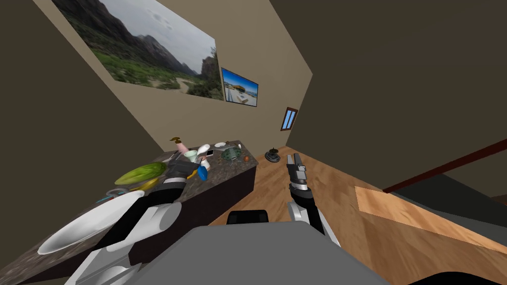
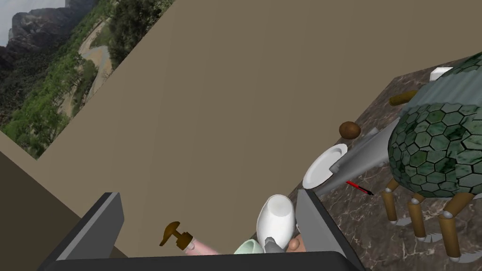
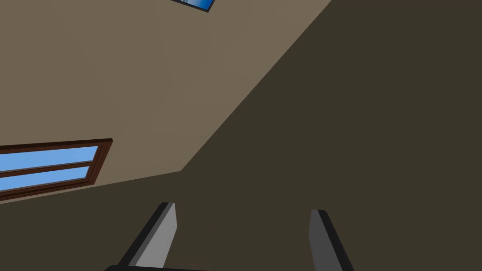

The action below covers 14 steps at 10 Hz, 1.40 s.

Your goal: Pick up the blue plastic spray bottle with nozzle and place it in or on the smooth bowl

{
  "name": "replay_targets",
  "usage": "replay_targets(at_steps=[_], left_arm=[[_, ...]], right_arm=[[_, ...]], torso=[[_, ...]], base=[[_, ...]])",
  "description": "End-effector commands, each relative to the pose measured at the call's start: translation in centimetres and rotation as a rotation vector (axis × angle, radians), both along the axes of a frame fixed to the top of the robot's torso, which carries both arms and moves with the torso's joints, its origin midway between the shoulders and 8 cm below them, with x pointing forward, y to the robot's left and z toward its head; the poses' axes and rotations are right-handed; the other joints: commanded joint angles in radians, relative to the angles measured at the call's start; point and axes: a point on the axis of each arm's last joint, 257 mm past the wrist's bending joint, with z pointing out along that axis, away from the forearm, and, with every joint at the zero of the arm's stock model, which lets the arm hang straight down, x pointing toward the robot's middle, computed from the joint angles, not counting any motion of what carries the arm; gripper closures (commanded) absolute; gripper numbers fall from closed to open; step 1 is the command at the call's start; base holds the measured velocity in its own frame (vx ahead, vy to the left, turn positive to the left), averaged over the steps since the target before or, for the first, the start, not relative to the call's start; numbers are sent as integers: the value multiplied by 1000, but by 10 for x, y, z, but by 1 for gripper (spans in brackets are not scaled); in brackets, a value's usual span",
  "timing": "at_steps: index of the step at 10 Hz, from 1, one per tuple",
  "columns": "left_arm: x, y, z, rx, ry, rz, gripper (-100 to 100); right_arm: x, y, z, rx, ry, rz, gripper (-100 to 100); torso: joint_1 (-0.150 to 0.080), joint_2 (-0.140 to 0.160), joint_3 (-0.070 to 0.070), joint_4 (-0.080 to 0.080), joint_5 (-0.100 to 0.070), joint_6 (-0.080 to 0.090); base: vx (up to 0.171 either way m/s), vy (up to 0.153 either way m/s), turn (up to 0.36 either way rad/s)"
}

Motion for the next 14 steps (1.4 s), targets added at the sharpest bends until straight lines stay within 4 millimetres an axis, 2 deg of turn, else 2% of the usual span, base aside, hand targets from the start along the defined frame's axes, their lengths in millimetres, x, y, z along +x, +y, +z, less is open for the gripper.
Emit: replay_targets(at_steps=[1,2,3,5,6,8,12,14], left_arm=[[-1,14,-15,-80,35,6,-100],[-3,24,-23,-129,52,13,-100],[-3,24,-25,-141,56,10,-100],[-7,41,-43,-249,91,25,-100],[-7,41,-45,-255,94,24,-100],[-13,58,-62,-365,120,42,-100],[-20,71,-84,-485,157,61,-100],[-28,84,-104,-596,182,82,-100]], right_arm=[[0,0,0,0,0,0,0],[0,0,0,0,0,0,0],[0,0,0,0,0,0,0],[0,0,0,0,0,0,0],[0,0,0,0,0,0,0],[0,0,0,0,0,0,0],[0,0,0,0,0,0,0],[0,0,0,0,0,0,0]], torso=[[0,0,0,0,0,0],[-1,-1,-1,0,0,0],[-1,-2,-1,0,0,0],[-1,0,0,0,0,0],[-1,-1,-1,0,0,0],[0,0,0,0,0,0],[-1,0,0,0,0,0],[0,0,0,0,0,0]], base=[[71,-44,45],[72,-53,61],[44,-42,21],[53,-42,38],[53,-36,25],[50,-36,42],[45,-43,28],[55,-34,37]])
